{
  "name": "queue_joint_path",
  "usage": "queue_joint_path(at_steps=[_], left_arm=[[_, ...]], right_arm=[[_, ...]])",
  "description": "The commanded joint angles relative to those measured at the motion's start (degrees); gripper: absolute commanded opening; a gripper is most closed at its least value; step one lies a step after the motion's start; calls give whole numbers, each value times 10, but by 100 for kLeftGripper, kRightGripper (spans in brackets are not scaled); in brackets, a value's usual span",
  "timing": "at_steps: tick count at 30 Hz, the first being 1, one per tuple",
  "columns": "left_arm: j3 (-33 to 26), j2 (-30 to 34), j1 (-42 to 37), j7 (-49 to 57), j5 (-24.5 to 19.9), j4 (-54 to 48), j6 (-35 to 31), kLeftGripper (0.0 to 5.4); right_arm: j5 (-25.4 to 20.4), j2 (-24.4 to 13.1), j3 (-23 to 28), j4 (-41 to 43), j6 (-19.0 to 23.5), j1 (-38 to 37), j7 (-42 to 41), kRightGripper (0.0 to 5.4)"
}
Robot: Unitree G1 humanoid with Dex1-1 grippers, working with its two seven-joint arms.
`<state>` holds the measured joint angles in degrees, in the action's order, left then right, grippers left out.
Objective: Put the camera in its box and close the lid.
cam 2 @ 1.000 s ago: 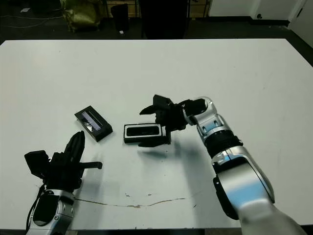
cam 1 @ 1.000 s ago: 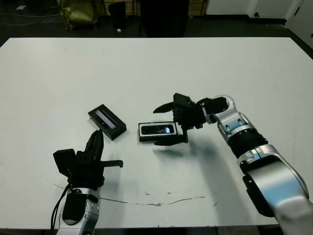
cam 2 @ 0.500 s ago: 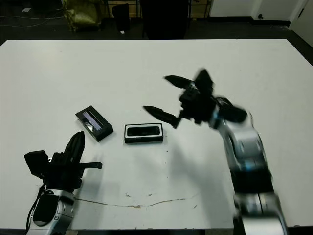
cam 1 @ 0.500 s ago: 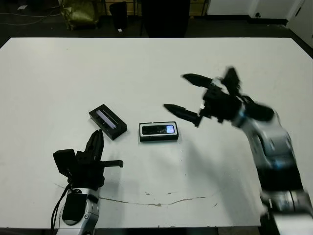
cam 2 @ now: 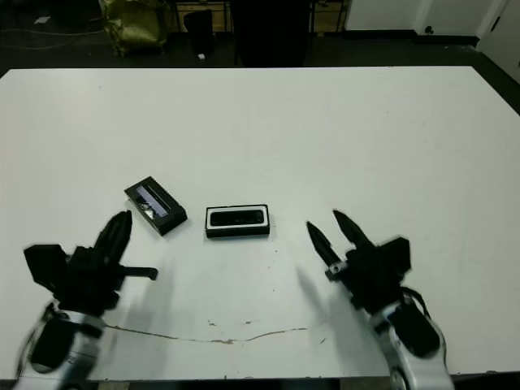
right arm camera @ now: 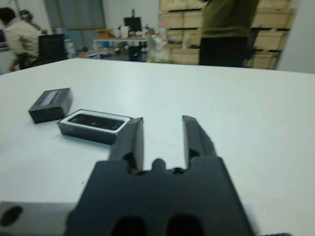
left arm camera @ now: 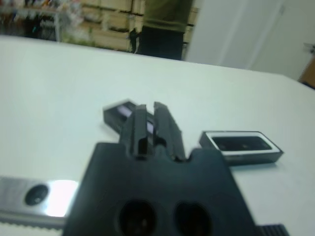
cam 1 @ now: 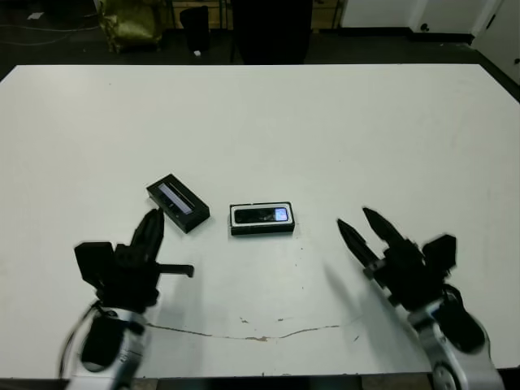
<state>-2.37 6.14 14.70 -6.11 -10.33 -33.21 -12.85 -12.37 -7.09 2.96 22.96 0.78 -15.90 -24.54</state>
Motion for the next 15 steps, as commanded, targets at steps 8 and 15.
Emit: queue_joint_path(at_steps=[8,15], left_arm=[[-17,269,-251,-160,5,-32,-210,0],[183,377,-527,-322,115,111,-260,0]], right_arm=[[36,-4,-16,21,-36,-28,53,2],[22,-16,-13,35,-24,-33,55,2]])
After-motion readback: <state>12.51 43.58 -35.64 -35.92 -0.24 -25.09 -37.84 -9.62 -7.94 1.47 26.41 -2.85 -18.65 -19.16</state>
